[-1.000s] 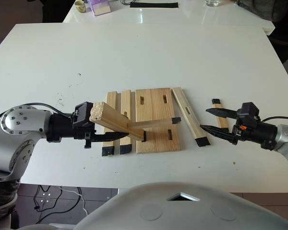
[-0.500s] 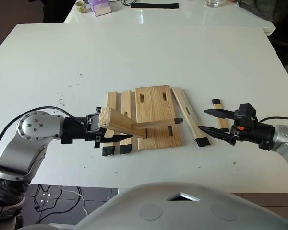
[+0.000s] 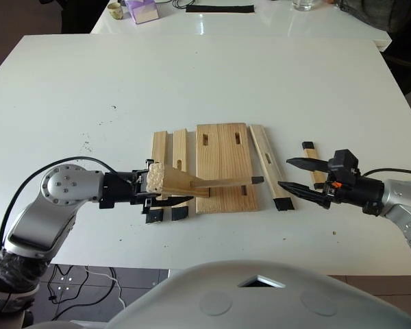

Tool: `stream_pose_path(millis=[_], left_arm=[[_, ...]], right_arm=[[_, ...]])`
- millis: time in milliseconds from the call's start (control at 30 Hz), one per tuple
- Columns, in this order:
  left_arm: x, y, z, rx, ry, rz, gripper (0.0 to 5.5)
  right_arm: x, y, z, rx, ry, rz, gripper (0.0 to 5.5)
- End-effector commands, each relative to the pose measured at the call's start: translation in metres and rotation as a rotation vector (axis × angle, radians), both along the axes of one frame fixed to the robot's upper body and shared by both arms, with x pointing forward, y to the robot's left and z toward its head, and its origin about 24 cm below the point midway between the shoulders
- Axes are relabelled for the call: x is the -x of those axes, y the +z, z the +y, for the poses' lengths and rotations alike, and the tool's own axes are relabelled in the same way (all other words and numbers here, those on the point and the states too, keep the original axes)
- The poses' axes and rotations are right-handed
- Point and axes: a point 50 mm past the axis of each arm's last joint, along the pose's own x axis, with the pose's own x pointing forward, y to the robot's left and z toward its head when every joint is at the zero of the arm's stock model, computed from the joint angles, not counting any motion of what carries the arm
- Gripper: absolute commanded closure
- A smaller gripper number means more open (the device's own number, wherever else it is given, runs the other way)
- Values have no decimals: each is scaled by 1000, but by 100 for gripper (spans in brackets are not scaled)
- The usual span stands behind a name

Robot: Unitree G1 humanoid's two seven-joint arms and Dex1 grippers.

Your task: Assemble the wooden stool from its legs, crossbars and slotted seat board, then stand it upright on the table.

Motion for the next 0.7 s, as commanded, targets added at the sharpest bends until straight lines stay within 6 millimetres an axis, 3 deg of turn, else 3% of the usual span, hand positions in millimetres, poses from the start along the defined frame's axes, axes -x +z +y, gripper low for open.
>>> stream_pose_path(millis=[33, 200, 367, 567, 700], left_arm=[[-14, -23, 8, -41, 53, 207, 340], [-31, -26, 4, -95, 19, 162, 340], [-29, -38, 8, -148, 19, 144, 340], [-32, -32, 2, -126, 40, 125, 340], [-35, -20, 0, -81, 85, 163, 263]], right_arm=[[-6, 2, 1, 17, -1, -24, 238], [-7, 2, 3, 7, 4, -27, 238], [-4, -1, 3, 2, -17, -20, 238], [-3, -2, 5, -11, -43, -26, 238], [-3, -2, 6, -14, -57, -31, 238]])
